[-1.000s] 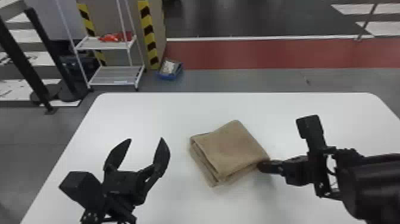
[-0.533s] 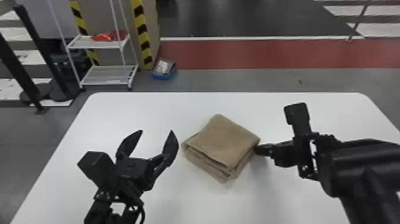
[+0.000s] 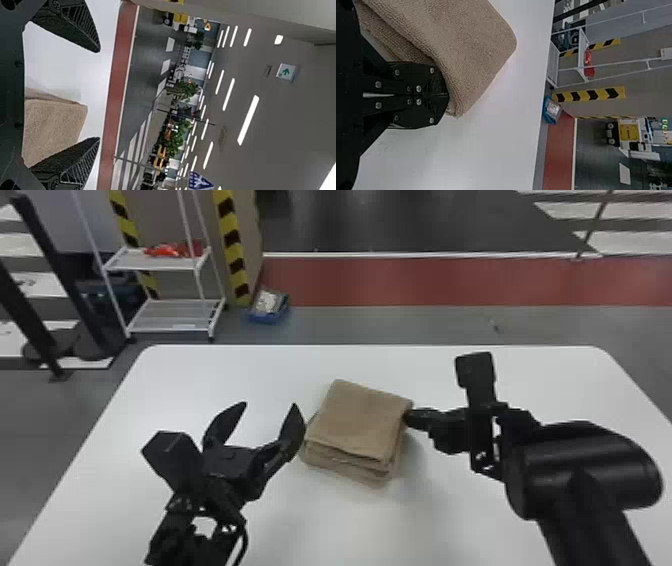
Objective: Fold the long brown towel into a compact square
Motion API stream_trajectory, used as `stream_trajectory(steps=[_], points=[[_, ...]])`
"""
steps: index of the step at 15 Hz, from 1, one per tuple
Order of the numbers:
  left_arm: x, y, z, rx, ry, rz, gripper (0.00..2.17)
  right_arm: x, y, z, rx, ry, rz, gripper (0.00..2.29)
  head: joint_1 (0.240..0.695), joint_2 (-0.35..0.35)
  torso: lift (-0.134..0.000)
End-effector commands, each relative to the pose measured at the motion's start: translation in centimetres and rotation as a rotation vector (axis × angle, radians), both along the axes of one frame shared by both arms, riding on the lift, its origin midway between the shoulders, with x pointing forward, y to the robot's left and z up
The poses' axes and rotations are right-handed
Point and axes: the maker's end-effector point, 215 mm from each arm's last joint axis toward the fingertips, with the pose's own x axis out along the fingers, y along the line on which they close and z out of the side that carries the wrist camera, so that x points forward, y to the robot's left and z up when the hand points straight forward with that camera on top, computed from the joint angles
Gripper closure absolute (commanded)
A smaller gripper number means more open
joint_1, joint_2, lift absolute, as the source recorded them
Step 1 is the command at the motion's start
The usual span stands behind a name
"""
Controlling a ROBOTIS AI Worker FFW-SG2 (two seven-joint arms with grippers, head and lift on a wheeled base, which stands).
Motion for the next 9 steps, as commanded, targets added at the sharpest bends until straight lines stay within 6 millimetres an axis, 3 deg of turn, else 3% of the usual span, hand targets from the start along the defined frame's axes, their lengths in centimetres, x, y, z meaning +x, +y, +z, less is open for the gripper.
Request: stream_trajectory(steps=[1, 9], points=[[0.2, -0.3, -0.1, -0.002, 0.002, -0.007, 0.09, 0.6, 0.2, -0.3, -0.002, -0.006, 0.004, 1.78, 0.695, 0.017, -0.123], [0.9, -1.1, 0.0, -0.006, -0.002, -0.029, 0.09, 4.4, 2.1, 1.4, 0.028, -0.150, 0.015, 1.78, 0.695, 0.018, -0.123]])
